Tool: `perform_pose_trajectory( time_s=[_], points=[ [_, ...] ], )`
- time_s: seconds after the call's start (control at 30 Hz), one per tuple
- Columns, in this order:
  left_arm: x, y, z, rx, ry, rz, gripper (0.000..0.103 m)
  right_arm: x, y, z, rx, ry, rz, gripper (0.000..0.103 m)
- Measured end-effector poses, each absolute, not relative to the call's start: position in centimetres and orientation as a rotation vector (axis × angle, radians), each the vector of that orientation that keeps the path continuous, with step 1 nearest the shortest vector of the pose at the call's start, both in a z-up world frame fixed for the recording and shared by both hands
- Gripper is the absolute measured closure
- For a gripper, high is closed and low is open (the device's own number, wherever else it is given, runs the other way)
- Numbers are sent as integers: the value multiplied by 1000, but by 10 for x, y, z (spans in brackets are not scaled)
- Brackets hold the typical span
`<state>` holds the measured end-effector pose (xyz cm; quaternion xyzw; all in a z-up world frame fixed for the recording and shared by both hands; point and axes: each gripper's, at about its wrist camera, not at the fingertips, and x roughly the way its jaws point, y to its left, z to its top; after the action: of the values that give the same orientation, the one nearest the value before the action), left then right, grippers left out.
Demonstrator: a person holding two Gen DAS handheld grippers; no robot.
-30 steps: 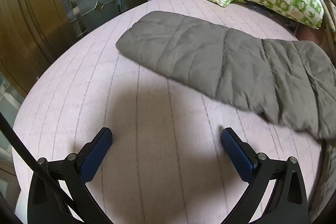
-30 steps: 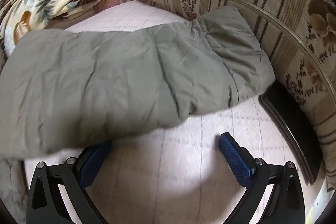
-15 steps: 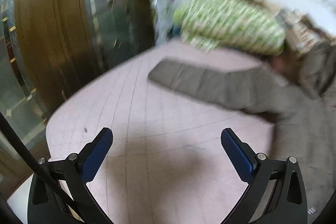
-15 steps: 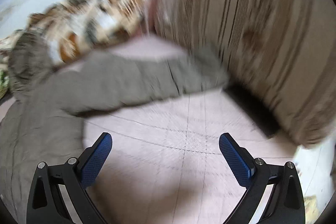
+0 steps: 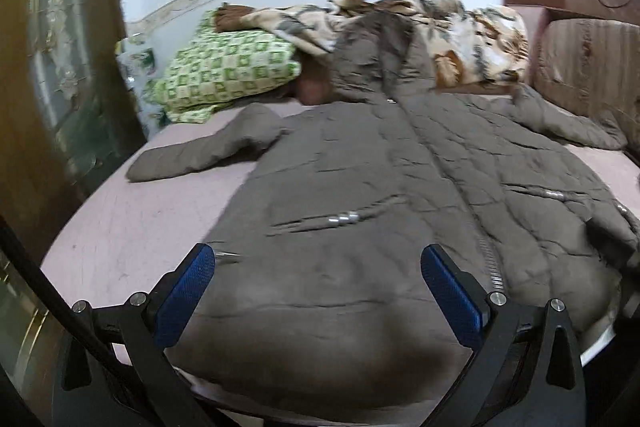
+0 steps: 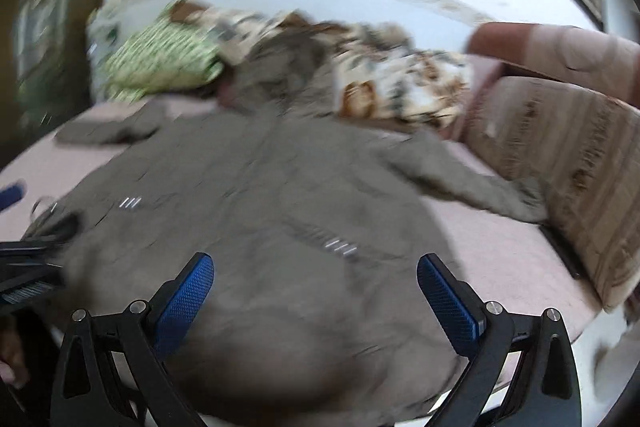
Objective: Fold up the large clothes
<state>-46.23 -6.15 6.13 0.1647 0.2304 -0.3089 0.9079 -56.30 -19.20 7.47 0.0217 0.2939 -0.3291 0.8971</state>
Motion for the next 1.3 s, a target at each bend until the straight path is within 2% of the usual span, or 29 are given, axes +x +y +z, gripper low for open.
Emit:
perform_pose_trajectory(
  time_s=[0.4, 1.3],
  points=[
    [-439, -76, 45, 327, 589, -610, 0, -547, -186, 56, 120, 706, -683, 0],
    [-428, -91, 47, 300, 647, -613, 0, -555, -206, 51, 172, 734, -697, 0]
  ],
)
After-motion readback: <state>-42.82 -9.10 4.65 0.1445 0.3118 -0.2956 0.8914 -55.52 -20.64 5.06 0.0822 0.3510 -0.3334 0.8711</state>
